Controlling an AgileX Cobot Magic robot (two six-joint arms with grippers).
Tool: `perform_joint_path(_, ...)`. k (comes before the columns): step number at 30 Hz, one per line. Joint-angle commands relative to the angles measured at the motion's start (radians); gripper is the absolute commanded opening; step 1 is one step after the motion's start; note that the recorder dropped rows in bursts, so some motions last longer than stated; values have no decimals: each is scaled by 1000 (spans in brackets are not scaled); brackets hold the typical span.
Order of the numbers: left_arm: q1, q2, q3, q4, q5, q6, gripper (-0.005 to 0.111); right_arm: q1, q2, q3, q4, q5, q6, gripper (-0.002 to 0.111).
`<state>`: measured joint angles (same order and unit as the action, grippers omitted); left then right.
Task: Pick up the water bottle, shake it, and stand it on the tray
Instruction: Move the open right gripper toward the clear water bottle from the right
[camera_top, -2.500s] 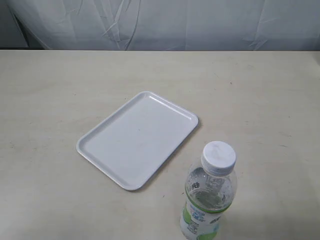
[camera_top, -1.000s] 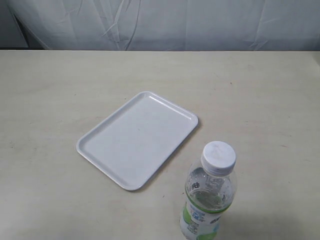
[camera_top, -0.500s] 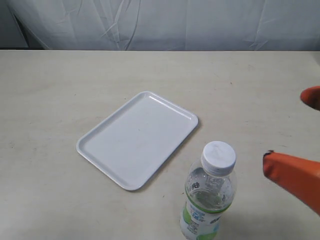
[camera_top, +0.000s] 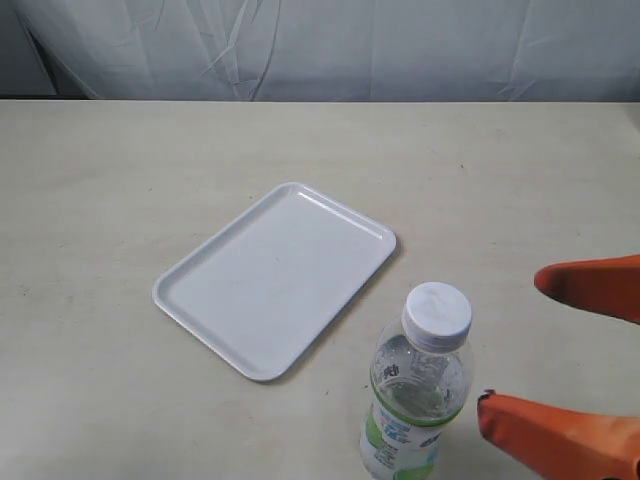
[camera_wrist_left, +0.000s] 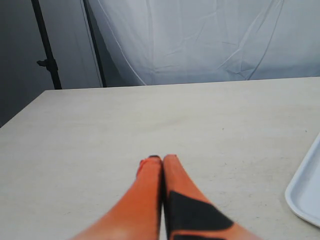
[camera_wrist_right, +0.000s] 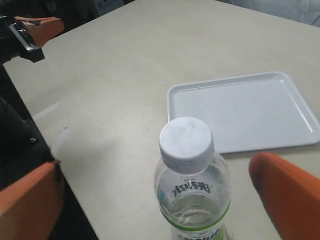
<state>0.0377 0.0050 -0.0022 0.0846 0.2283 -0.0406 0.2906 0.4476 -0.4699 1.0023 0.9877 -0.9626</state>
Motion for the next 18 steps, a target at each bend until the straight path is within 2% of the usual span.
perform_joint_path(1,0,-5,2,-1,-3,-4,0,1,3,76,105,-35,-134,104)
perform_joint_path(7,0,-5,2,-1,-3,-4,0,1,19,156,177,-85,-325,104)
perform_joint_path(18,0,-5,2,-1,-3,-4,0,1,140,156,238,-95,-396,104)
